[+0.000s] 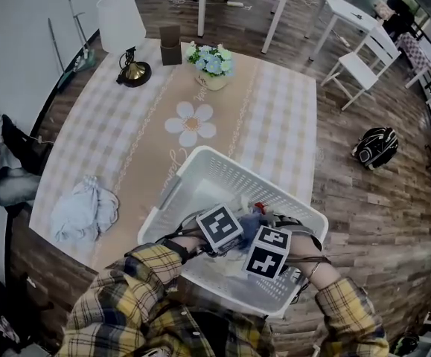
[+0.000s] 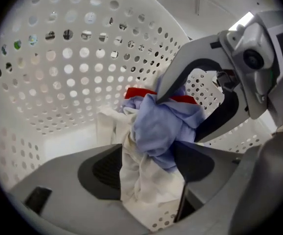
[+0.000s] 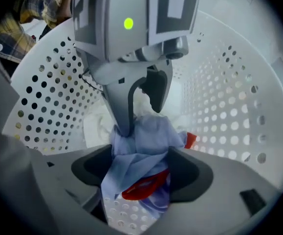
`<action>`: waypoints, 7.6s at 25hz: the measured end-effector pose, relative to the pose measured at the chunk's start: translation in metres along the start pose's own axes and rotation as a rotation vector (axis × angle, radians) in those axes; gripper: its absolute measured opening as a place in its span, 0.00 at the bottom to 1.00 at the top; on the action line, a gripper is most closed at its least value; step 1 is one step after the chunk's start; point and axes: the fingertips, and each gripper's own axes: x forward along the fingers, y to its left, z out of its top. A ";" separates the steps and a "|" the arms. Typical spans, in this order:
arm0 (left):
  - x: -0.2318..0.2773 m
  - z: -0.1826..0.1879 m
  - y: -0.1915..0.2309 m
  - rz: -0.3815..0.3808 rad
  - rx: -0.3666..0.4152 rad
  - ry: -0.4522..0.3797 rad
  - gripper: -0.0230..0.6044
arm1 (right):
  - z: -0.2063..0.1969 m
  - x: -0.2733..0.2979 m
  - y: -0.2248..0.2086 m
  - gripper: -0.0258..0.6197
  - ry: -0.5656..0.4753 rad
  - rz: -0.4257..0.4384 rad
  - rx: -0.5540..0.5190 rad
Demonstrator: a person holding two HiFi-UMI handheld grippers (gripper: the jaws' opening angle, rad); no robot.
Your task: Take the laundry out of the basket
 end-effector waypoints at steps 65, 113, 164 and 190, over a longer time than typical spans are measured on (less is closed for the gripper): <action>-0.276 0.072 -0.120 0.268 0.145 -0.823 0.11 | 0.075 -0.302 0.017 0.18 -1.147 -0.411 0.516; -0.678 -0.358 0.143 0.631 -0.299 -1.224 0.09 | 0.714 -0.310 0.071 0.17 -1.379 0.015 0.140; -0.341 -0.301 0.155 0.115 -0.333 -0.723 0.16 | 0.472 -0.041 0.058 0.19 -0.873 0.018 0.794; -0.458 -0.180 0.030 0.216 -0.037 -1.017 0.38 | 0.383 -0.218 0.055 0.33 -1.175 -0.226 0.700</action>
